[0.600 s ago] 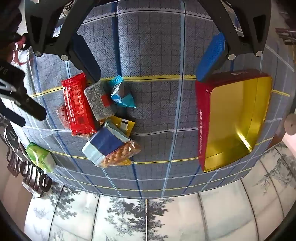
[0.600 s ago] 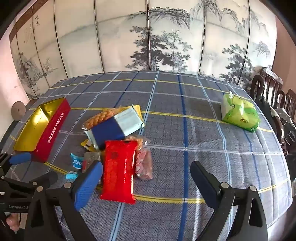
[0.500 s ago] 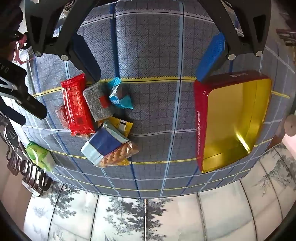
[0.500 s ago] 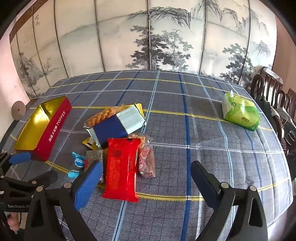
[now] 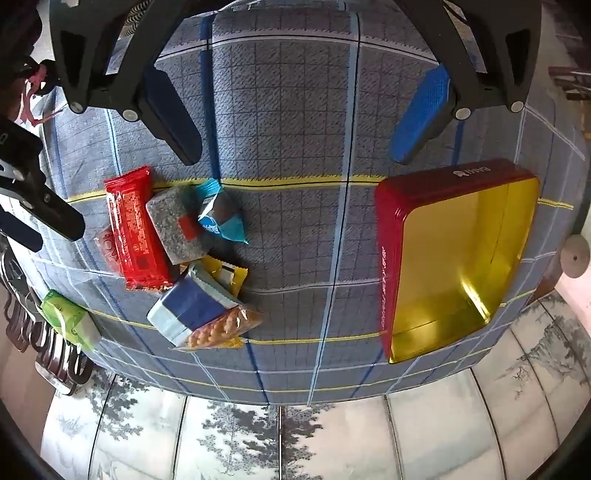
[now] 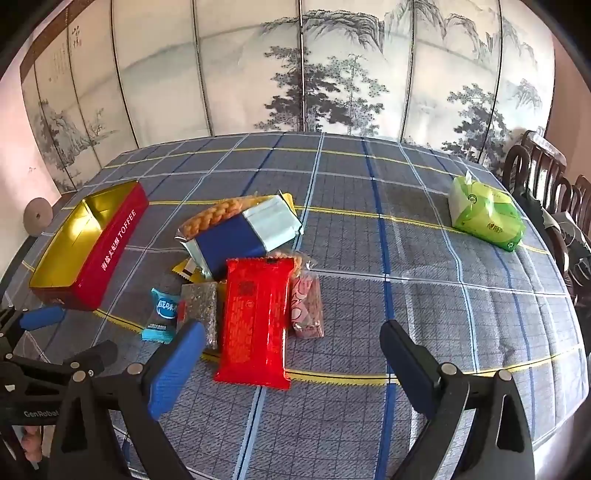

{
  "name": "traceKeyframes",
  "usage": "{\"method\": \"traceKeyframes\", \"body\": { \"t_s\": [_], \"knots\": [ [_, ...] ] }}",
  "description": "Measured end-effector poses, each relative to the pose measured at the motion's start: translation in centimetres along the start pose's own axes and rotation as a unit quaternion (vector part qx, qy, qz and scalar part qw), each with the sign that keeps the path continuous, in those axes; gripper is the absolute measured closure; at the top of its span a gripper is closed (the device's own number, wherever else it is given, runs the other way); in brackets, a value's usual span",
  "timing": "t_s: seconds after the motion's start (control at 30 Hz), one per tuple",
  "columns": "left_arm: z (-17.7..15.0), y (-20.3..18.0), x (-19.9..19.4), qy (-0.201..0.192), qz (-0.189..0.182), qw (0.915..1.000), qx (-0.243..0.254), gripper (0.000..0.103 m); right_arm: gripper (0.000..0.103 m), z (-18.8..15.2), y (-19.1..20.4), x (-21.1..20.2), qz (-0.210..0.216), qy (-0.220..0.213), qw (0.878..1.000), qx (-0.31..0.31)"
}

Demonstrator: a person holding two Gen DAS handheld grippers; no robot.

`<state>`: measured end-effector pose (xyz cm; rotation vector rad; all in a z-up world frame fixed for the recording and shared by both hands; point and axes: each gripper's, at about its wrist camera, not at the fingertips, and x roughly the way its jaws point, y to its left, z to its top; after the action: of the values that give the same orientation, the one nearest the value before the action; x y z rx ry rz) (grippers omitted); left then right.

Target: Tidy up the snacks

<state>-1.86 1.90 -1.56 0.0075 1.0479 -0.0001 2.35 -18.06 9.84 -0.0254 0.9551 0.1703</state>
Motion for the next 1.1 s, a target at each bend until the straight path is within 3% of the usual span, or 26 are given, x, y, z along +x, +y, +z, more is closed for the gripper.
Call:
{"method": "traceKeyframes", "body": {
  "t_s": [1.1],
  "knots": [
    [-0.05,0.21,0.21,-0.006,0.028,0.9996,0.001,0.001,0.005,-0.26,0.46,0.7,0.005,-0.003,1.0,0.002]
  ]
}}
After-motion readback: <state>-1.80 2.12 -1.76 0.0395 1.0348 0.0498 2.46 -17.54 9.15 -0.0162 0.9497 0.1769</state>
